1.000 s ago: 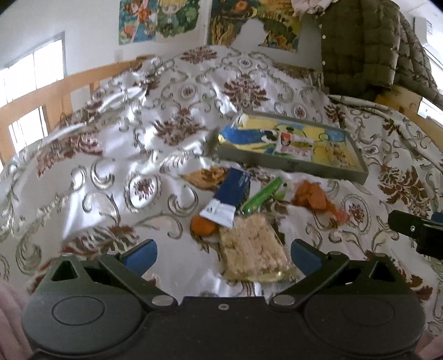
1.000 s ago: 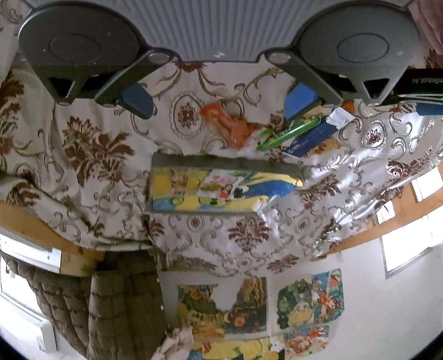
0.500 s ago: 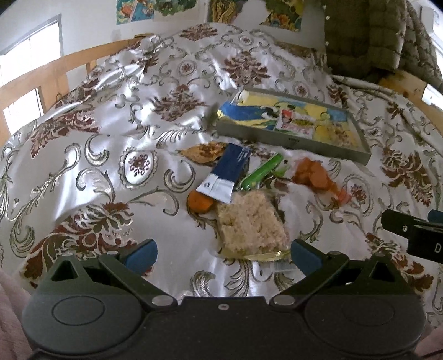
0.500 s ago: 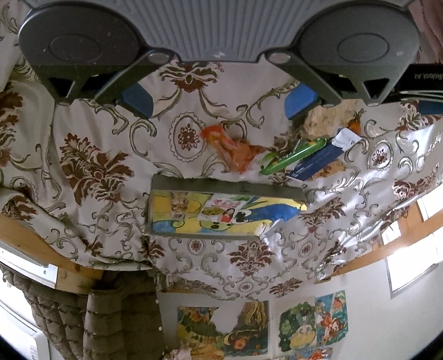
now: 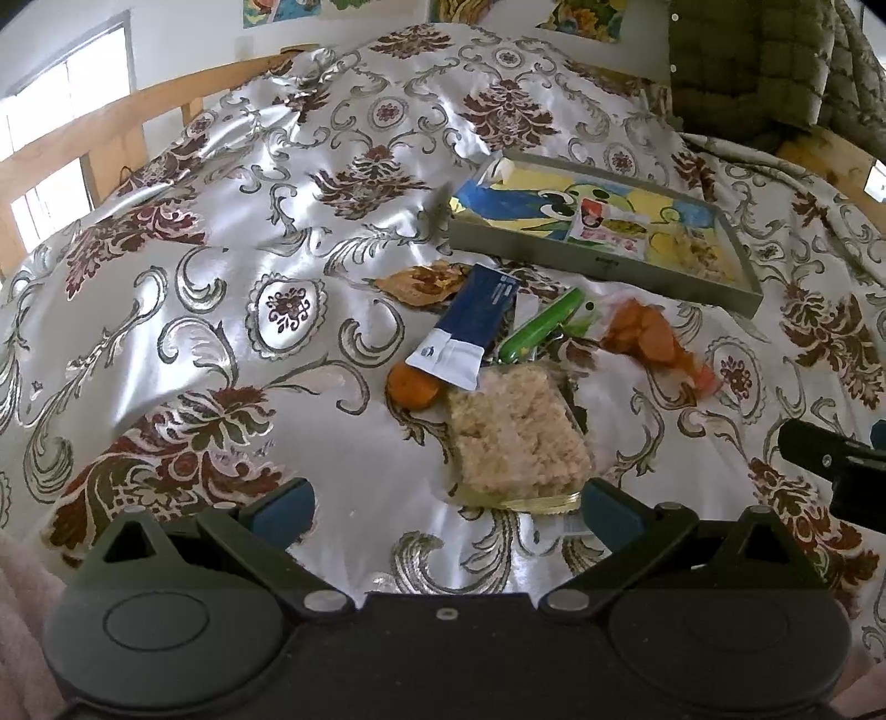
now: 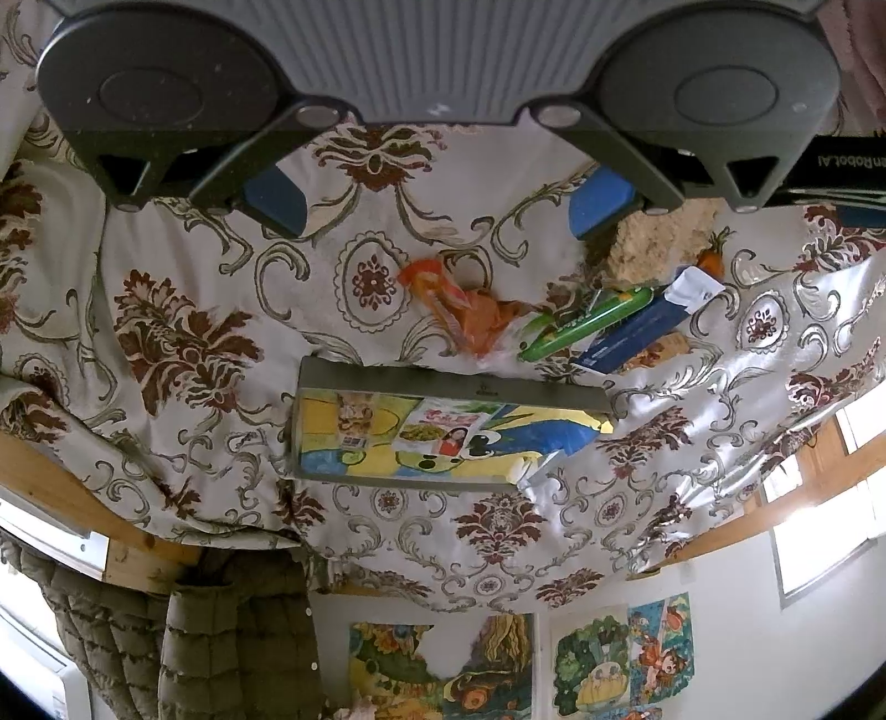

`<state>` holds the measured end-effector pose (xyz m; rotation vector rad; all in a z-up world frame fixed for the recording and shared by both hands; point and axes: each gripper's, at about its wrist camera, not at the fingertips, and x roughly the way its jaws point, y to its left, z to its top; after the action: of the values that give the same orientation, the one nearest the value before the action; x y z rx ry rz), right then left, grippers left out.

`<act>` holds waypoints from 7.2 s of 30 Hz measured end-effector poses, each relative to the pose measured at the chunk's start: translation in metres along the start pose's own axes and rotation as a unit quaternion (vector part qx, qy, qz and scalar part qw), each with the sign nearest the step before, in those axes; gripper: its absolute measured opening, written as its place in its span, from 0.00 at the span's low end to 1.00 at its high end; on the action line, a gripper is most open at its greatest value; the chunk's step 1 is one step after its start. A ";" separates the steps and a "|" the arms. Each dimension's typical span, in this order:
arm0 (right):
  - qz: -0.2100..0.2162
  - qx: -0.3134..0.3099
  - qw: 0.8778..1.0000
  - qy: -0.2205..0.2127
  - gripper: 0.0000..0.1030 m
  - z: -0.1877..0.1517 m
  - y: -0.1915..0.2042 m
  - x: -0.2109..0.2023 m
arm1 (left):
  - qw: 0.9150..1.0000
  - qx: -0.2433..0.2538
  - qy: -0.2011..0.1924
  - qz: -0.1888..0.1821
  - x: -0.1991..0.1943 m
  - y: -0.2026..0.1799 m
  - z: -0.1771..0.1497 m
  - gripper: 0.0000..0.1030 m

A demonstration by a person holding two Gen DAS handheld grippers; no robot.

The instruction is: Organize snacks

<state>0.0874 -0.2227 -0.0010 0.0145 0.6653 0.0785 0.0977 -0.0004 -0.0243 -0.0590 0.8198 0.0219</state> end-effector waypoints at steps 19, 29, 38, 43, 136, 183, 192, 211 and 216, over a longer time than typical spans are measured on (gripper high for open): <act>0.003 -0.025 0.998 -0.049 1.00 0.013 0.002 -0.004 | 0.999 -0.004 0.008 -0.034 0.027 -0.013 0.008 0.99; 0.035 -0.075 0.996 -0.028 1.00 0.027 -0.001 0.013 | 0.997 -0.049 0.026 -0.055 0.050 -0.007 0.014 0.99; 0.066 -0.123 0.990 -0.020 1.00 0.046 -0.013 0.053 | 0.994 -0.060 0.046 -0.074 0.080 -0.016 0.017 0.99; 0.085 -0.136 0.987 -0.008 0.94 0.053 -0.012 0.089 | 0.996 -0.030 0.038 -0.071 0.086 -0.027 0.017 0.94; 0.109 -0.033 0.986 0.125 0.41 0.038 -0.024 0.094 | 0.977 -0.071 -0.007 -0.200 0.041 -0.030 -0.004 0.74; 0.108 0.182 0.973 -0.089 0.42 0.129 -0.099 0.188 | 0.979 -0.065 -0.083 -0.173 0.190 -0.087 0.218 0.74; 0.067 0.157 0.982 -0.082 0.42 0.130 -0.090 0.235 | 0.984 -0.075 -0.048 -0.157 0.249 -0.097 0.232 0.74; 0.047 0.114 0.988 -0.091 0.62 0.126 -0.075 0.241 | 0.985 -0.104 -0.012 -0.134 0.268 -0.087 0.223 0.74; 0.039 0.126 0.986 -0.097 0.73 0.130 -0.081 0.233 | 0.985 -0.094 -0.035 -0.137 0.246 -0.087 0.229 0.84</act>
<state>0.3558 -0.2834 -0.0455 0.2886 0.4756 0.0678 0.4361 -0.0744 -0.0446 -0.3471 0.7309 -0.1586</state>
